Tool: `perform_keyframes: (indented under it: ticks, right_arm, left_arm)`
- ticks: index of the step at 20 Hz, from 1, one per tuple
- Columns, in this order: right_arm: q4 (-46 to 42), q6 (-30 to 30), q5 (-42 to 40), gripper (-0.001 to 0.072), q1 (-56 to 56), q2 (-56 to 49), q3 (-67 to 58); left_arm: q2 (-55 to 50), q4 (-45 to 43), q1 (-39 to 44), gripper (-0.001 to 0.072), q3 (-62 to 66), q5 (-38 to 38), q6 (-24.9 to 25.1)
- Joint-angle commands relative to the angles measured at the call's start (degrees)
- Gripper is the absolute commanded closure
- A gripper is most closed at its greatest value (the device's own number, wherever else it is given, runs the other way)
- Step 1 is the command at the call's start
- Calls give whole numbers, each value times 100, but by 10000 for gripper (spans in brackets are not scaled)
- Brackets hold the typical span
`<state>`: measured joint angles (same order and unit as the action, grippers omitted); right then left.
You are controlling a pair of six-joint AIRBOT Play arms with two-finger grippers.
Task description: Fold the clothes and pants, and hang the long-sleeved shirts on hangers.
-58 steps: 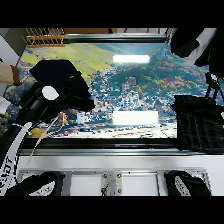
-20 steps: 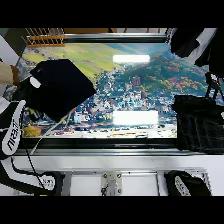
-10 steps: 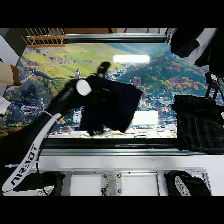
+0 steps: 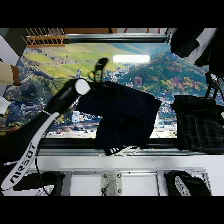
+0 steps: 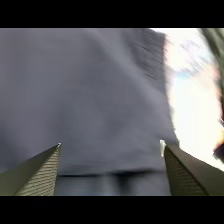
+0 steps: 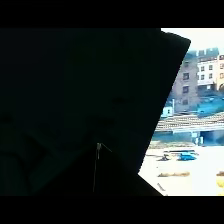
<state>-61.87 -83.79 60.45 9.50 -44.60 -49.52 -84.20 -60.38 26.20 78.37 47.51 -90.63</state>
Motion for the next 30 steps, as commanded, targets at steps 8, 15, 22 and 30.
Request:
perform_keyframes:
  ticks: [8, 15, 22, 30]
  right_arm:
    - [282, -20, 0, 693, -7, 4, 2]
    - [433, -20, 0, 694, -7, 4, 2]
    - [431, -22, -2, 694, -7, 2, 2]
    - [354, -20, -22, 686, 133, -551, 2]
  left_arm:
    - [-726, 264, -3484, 0, -1255, 621, -190]
    - [-1283, 804, -3206, 0, -1224, 238, -15]
    - [-1311, 791, -2444, 1, -1106, -348, -13]
    - [-1735, 739, -2124, 701, 26, -68, 129]
